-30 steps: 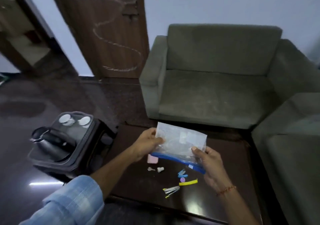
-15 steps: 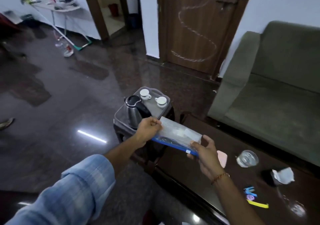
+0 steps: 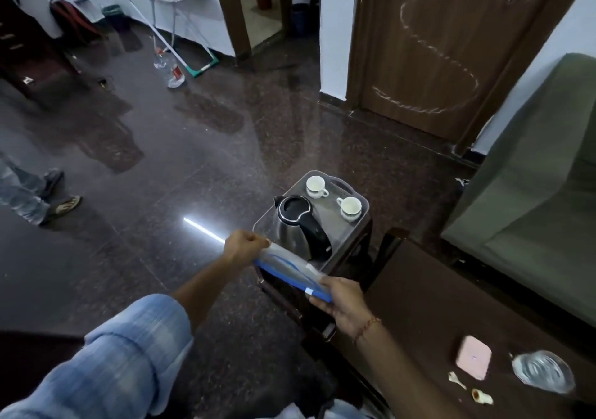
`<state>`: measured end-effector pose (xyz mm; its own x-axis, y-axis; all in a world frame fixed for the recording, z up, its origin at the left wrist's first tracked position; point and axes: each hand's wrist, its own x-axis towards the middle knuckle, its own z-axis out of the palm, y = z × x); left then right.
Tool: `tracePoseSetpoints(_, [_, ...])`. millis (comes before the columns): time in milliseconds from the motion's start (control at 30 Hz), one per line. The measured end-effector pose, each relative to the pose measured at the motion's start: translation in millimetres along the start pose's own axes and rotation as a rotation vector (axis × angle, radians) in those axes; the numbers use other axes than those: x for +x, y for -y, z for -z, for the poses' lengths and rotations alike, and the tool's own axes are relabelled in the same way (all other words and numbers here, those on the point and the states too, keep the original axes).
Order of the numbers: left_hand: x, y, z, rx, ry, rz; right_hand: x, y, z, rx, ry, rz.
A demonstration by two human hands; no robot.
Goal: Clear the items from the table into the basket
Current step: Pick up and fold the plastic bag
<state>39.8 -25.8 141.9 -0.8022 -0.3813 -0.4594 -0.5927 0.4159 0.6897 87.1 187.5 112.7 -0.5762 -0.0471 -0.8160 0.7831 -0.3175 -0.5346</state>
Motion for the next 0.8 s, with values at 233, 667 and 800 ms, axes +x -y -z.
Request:
tracePoseSetpoints(233, [71.7, -7.1, 8.2, 0.163, 0.038, 0.025, 56.7, 6.1, -40.2, 0.112, -0.007, -0.138])
tracePoseSetpoints(667, [198.9, 21.1, -12.8, 0.297, 0.396, 0.059, 152.5, -10.2, -99.3, 0.229, -0.418, -0.244])
tracePoseSetpoints(800, [209.1, 30.2, -16.4, 0.322, 0.415, 0.008, 167.7, -11.6, -110.1, 0.272, -0.502, -0.221])
